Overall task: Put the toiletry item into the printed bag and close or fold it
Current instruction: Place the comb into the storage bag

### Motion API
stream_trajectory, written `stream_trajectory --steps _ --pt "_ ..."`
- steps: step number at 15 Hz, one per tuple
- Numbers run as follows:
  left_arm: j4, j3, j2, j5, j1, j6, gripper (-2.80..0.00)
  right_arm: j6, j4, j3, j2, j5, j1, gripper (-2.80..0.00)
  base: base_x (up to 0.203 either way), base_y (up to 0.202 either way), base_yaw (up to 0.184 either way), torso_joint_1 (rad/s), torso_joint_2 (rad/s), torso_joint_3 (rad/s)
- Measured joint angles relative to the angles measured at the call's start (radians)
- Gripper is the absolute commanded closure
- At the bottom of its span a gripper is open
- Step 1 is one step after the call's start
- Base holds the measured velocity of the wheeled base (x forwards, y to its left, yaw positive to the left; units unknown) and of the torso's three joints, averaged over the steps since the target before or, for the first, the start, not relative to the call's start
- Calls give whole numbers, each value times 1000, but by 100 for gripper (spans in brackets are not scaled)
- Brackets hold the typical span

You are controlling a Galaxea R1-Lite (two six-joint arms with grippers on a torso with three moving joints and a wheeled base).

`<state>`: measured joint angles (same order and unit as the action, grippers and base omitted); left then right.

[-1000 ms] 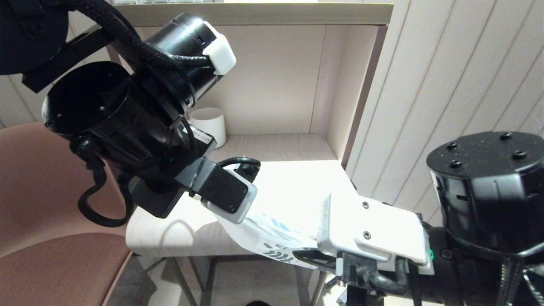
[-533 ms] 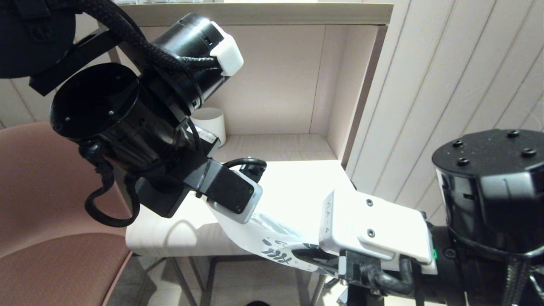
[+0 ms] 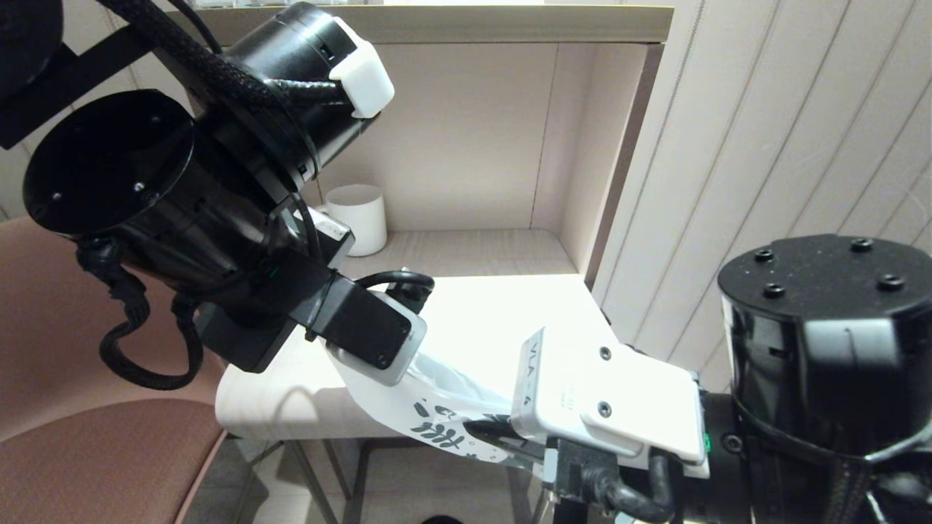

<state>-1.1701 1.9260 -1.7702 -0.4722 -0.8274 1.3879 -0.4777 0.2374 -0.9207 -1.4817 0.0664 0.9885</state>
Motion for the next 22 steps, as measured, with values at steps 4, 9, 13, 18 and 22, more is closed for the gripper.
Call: stream_trajectory --steps 4,9,13,18,22 --pt "19 2 7 -23 0 5 0 0 0 13 -1 -1 4 0 0 0 0 0 0 0" --pt "28 2 10 -52 0 7 0 0 1 28 0 -4 5 0 0 0 0 0 0 0" --pt "41 1 2 -51 -8 5 0 4 3 30 4 -3 4 0 0 0 0 0 0 0" --pt "43 2 -6 -46 -15 4 0 6 28 46 11 -2 15 0 0 0 0 0 0 0" --pt "28 2 -1 -14 -21 1 0 4 93 88 30 -7 58 0 0 0 0 0 0 0"
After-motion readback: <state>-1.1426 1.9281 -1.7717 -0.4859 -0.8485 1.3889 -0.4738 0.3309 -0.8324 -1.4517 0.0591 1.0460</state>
